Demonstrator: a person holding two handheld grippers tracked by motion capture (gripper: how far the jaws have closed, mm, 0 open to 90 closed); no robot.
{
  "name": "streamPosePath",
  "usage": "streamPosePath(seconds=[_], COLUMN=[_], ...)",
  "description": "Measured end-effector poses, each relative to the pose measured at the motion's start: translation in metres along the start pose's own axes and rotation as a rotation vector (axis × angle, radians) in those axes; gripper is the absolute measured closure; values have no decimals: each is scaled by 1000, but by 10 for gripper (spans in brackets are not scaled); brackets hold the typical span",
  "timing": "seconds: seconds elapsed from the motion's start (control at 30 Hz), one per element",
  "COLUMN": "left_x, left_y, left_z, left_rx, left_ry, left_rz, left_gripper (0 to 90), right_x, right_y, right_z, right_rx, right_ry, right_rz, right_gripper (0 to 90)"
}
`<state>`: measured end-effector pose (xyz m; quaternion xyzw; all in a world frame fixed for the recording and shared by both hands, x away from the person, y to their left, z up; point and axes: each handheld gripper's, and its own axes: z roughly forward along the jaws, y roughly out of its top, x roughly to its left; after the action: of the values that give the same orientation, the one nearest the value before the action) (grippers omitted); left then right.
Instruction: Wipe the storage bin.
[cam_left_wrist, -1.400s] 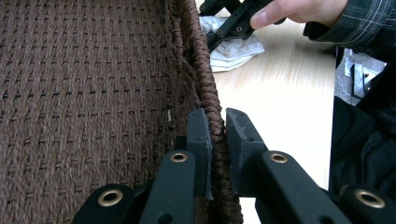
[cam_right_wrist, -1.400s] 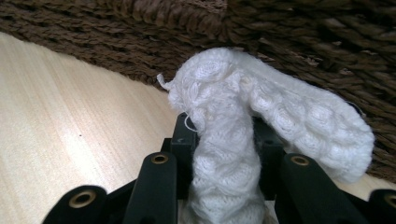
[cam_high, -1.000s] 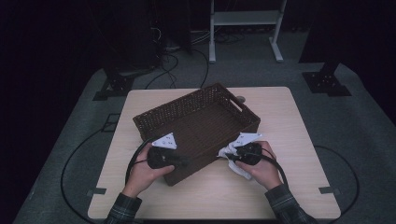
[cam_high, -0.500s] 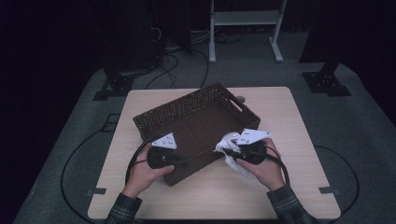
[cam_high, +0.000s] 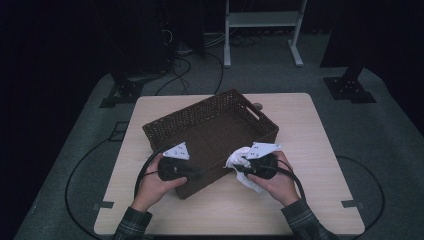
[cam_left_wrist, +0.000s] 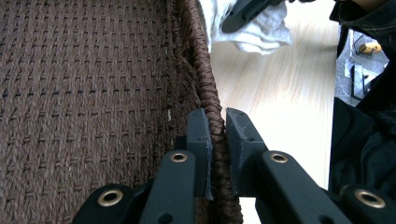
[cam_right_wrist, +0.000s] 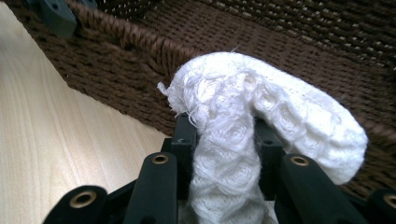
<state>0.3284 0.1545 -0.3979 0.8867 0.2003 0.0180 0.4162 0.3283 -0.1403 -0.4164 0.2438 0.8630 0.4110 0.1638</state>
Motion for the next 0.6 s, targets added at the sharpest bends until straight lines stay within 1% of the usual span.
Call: streamPosePath(seconds=[0.27,0.3,0.47,0.6], left_x=[0,0,0,0], left_y=[0,0,0,0], left_z=[0,0,1,1], left_rx=[0,-1,-1,-1], left_ry=[-1,-1,0,-1], left_rz=[0,-1,0,-1], left_gripper=[797,797,797,796], right_x=[1,1,1,3], right_y=[-10,-11,-15,-19], right_z=[19,21,24,32], right_rx=[66,68,77,115], right_ry=[5,9,21,24], right_rz=[-5,-3,7,-3], right_gripper=[681,681,682,682])
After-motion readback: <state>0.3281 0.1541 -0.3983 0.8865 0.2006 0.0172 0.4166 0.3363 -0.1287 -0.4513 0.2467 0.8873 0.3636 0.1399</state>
